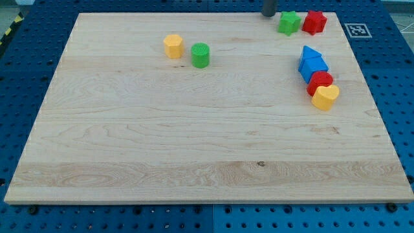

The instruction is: Push the green star closer to the blue triangle

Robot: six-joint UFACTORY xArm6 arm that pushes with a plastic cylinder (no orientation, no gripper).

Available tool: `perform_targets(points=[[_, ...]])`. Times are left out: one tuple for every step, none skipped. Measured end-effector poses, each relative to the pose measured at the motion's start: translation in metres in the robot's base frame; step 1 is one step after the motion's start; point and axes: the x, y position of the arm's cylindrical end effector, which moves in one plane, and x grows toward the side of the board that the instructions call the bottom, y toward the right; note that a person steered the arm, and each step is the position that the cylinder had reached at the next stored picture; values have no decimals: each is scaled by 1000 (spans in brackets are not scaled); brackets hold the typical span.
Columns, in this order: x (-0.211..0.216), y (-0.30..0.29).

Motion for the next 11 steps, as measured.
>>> perform_targets(points=[[0,6],[19,12],[30,28],[6,41],[3,54],[23,54],[46,54],[60,53],[63,52],[63,47],[63,30]])
